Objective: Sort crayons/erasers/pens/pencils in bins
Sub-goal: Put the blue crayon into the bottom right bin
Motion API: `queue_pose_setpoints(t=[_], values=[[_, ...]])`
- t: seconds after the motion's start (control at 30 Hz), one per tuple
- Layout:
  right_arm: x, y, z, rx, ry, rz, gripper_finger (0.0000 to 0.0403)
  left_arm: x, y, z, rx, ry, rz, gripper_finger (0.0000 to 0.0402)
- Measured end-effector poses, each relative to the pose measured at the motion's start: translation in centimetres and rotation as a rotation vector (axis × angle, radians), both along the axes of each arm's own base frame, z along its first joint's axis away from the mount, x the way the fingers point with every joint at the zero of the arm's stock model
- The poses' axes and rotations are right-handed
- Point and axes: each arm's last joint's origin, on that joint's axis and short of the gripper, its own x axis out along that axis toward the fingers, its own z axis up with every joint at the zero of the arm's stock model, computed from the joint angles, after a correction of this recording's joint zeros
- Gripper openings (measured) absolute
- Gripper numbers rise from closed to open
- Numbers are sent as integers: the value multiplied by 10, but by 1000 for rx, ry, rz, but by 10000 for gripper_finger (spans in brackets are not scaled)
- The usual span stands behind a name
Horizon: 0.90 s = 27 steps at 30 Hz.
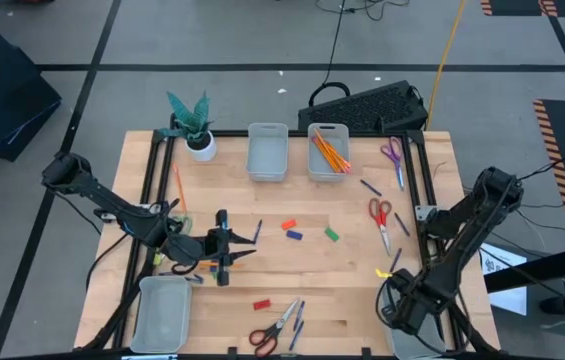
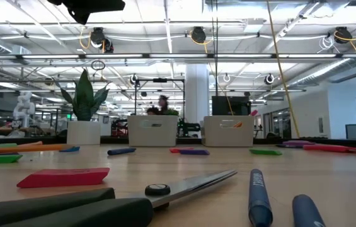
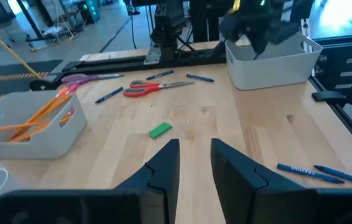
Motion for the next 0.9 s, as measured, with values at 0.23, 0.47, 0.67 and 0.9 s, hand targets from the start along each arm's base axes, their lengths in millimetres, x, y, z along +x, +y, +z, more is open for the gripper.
queue_pose_setpoints(t=[0.23,0.47,0.67,0.9], values=[[-1,-1,23,21,-19,1,114,1,0,2,2,-16,0,95],[6,-25,80,-189,-204,17,139,1,0,2,-6,-24,2,95],[15,-75,107,-546,-350,138,141,1,0,4,-53,-40,14,95],[36,-159,90,-739,-238,253,142,1,0,4,-57,-40,16,95]])
